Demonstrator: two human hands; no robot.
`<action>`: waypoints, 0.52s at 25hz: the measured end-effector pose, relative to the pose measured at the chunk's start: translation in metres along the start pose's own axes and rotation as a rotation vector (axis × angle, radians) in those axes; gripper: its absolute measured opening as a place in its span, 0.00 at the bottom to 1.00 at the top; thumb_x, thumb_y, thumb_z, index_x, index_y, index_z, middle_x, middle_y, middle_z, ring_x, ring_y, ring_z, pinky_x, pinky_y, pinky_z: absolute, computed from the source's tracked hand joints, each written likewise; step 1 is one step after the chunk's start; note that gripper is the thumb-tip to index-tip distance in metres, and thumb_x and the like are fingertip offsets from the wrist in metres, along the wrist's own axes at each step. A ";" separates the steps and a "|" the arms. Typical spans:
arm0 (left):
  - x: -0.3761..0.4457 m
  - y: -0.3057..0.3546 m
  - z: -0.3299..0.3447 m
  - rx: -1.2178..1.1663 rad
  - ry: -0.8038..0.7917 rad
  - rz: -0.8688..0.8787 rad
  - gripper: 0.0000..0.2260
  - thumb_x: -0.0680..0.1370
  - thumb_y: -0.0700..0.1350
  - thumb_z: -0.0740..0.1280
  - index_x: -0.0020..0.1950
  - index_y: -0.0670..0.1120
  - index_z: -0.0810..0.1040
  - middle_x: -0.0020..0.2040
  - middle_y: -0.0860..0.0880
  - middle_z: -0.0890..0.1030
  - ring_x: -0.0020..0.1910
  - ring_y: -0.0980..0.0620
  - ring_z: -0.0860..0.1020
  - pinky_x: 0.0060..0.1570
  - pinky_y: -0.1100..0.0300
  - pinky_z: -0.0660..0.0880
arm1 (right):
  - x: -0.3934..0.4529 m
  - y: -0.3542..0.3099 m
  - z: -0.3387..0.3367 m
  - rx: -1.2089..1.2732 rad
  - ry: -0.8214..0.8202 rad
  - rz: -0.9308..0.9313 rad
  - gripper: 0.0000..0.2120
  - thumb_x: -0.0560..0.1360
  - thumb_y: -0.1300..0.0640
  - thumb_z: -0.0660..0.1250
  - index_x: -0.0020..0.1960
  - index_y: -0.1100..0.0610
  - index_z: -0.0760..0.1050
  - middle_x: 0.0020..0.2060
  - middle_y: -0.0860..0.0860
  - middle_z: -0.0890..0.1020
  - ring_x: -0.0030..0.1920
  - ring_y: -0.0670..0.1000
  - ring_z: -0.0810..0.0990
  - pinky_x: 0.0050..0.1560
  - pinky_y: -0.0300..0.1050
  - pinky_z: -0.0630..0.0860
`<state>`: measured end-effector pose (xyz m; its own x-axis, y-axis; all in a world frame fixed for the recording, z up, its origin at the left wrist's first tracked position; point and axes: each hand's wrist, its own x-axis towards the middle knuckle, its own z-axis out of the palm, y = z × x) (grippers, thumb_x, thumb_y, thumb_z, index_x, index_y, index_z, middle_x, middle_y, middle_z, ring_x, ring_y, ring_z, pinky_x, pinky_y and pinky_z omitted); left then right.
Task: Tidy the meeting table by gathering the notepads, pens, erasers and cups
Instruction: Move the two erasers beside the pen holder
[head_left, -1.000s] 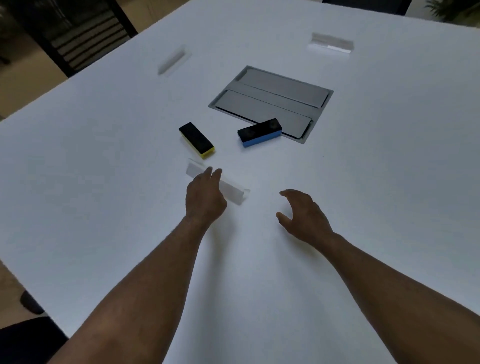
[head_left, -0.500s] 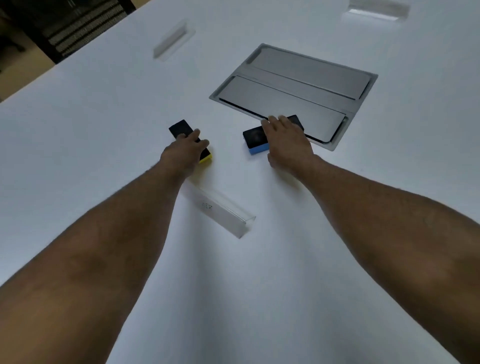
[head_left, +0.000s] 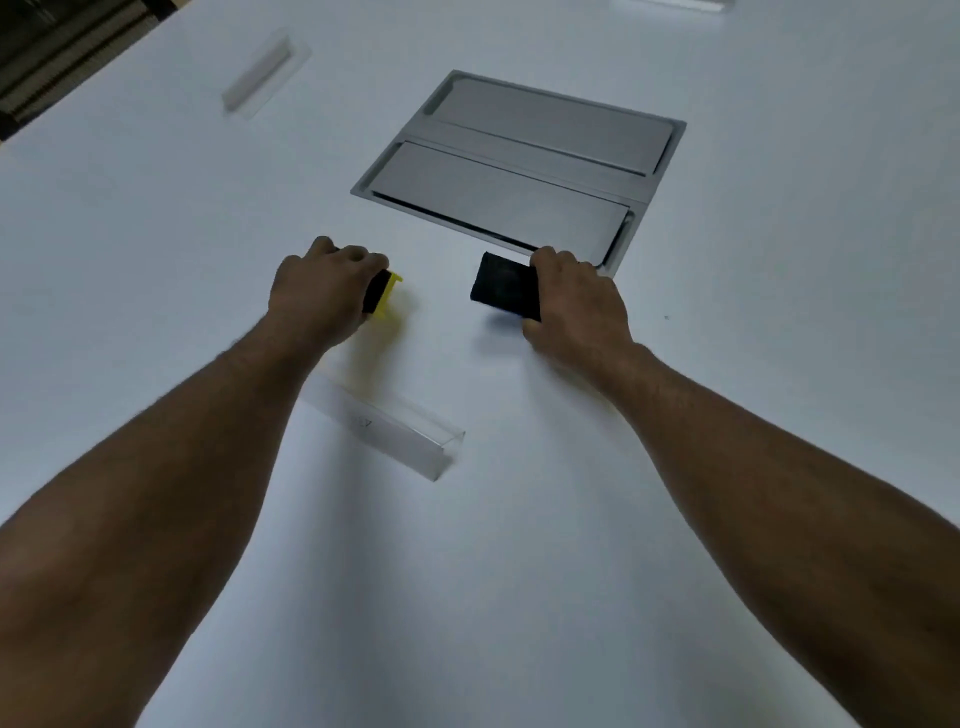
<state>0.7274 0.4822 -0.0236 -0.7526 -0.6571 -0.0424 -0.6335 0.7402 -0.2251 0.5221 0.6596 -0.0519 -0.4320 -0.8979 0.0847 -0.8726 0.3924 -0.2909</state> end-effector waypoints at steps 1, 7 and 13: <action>-0.003 0.010 -0.012 -0.041 0.074 0.013 0.25 0.73 0.46 0.73 0.68 0.49 0.71 0.63 0.48 0.78 0.62 0.39 0.71 0.45 0.47 0.72 | -0.018 0.007 -0.010 0.066 0.034 0.071 0.23 0.68 0.53 0.69 0.59 0.57 0.67 0.51 0.55 0.77 0.49 0.59 0.76 0.48 0.52 0.73; -0.046 0.110 -0.098 -0.766 0.315 0.050 0.25 0.68 0.57 0.73 0.63 0.53 0.72 0.56 0.54 0.80 0.54 0.53 0.74 0.47 0.55 0.72 | -0.156 0.052 -0.077 0.516 0.098 0.596 0.24 0.60 0.46 0.73 0.48 0.49 0.63 0.41 0.45 0.75 0.38 0.46 0.76 0.33 0.43 0.72; -0.146 0.214 -0.111 -1.647 -0.409 -0.083 0.25 0.71 0.52 0.73 0.63 0.50 0.68 0.55 0.53 0.81 0.56 0.53 0.80 0.54 0.57 0.75 | -0.329 0.077 -0.108 0.929 0.053 1.047 0.20 0.66 0.51 0.77 0.53 0.52 0.73 0.47 0.51 0.80 0.44 0.50 0.80 0.37 0.44 0.75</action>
<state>0.6815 0.7524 0.0423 -0.7853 -0.4947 -0.3723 -0.3647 -0.1162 0.9238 0.5725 1.0069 0.0010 -0.8066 -0.2577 -0.5319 0.3146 0.5746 -0.7556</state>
